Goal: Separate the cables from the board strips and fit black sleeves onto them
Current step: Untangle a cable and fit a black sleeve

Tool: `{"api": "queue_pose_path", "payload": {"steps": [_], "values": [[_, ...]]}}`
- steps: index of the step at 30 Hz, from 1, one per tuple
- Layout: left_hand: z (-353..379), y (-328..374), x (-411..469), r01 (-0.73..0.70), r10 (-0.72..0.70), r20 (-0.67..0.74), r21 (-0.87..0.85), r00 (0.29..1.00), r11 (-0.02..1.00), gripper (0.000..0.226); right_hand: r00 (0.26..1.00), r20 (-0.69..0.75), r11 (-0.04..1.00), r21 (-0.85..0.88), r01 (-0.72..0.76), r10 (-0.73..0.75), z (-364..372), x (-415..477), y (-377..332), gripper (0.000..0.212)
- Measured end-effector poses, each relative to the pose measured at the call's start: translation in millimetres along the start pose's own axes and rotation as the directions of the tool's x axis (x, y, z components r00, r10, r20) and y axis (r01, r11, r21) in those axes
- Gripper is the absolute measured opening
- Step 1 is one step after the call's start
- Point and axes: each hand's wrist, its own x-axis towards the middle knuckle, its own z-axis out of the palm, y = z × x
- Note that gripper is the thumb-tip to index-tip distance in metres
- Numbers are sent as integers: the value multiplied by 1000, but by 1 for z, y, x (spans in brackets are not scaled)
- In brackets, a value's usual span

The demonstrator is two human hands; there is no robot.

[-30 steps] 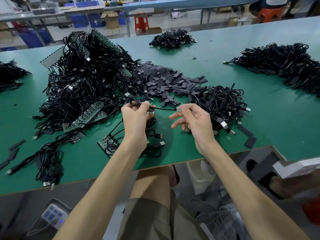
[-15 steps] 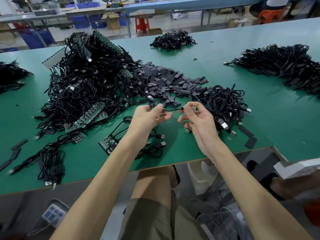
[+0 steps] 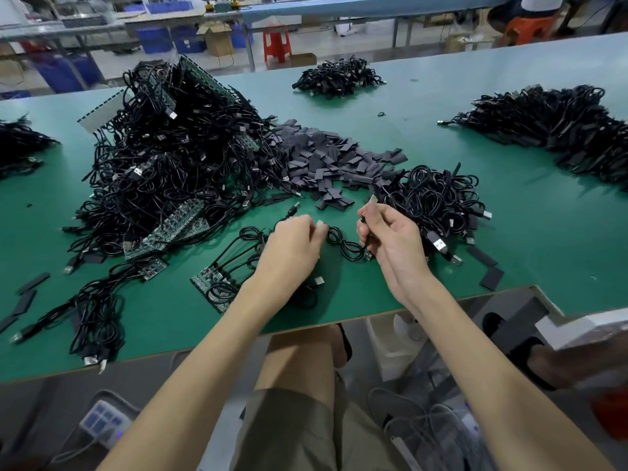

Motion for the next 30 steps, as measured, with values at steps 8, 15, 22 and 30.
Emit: {"api": "queue_pose_path", "payload": {"steps": [8,15,22,30], "values": [[0,-48,2,-30,55,-130,191,990,981,28,1000,14,1000,28,5,-6,1,0,-2,29],[2,-32,17,-114,171,-245,230,954,966,19,999,33,995,-91,28,-26,0,2,4,27],[11,3,90,-391,365,142,273,920,879,76,999,34,983,-176,43,-38,3,3,7,29],[28,0,100,-328,332,27,244,943,913,24,999,30,988,-150,36,-32,2,3,8,27]]}}
